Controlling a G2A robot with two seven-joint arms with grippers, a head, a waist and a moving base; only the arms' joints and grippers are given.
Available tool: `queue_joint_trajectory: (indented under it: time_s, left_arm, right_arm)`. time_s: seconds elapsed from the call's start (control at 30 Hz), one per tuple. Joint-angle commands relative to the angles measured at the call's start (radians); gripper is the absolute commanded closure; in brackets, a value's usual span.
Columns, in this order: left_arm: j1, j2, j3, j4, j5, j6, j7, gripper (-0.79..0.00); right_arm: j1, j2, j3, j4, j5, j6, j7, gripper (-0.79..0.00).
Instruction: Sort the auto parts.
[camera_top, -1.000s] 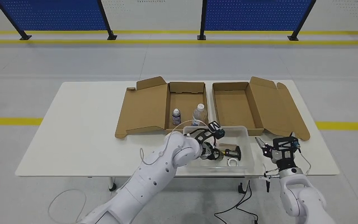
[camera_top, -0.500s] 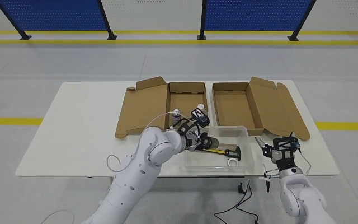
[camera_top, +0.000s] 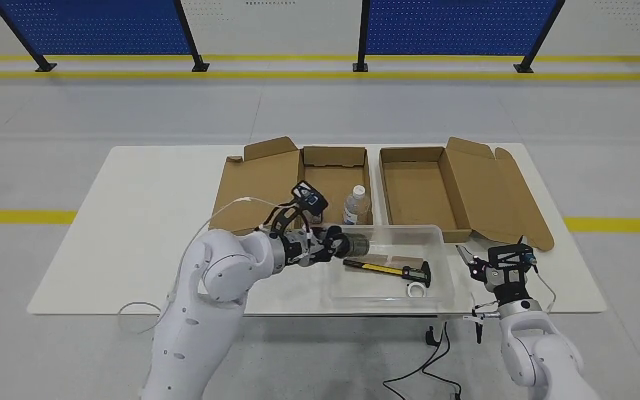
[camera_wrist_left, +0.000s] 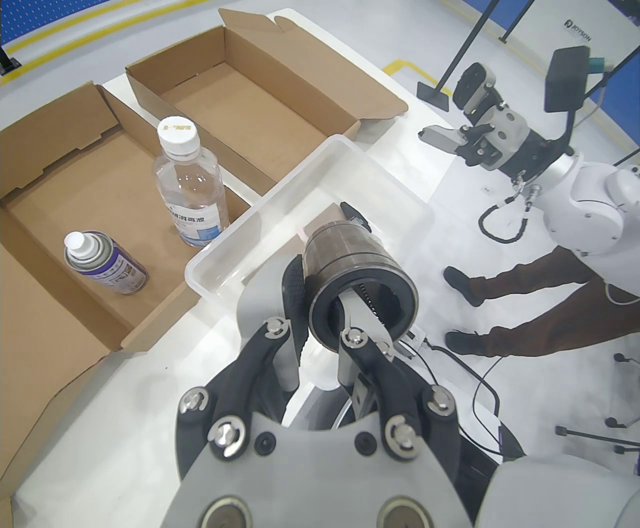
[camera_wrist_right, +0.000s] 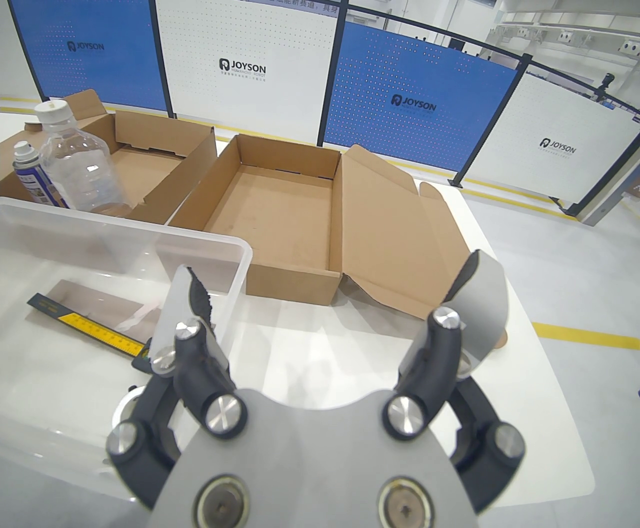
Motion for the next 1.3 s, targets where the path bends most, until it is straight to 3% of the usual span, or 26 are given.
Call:
queue_joint_trajectory:
  time_s: [0.0,0.23,0.53,0.87,1.27]
  left_arm:
    - [0.014,0.006,-0.010,-0.023,-0.017,-0.006,-0.008,0.000]
    - [0.039,0.024,-0.020,-0.043,-0.033,-0.023,-0.018,0.000]
    - [0.003,0.035,0.010,-0.009,0.042,0.010,0.068,0.000]
    - [-0.112,0.030,0.100,0.140,0.265,0.119,0.247,0.000]
    - [-0.196,0.027,0.144,0.319,0.356,0.185,0.305,0.000]
  right_arm:
    - [0.000,0.000,0.000,0.000,0.000,0.000,0.000,-0.785]
    - [0.000,0.000,0.000,0.000,0.000,0.000,0.000,-0.785]
    - [0.000,0.000,0.000,0.000,0.000,0.000,0.000,-0.785]
    - [0.000,0.000,0.000,0.000,0.000,0.000,0.000,-0.785]
    - [0.000,0.000,0.000,0.000,0.000,0.000,0.000,-0.785]
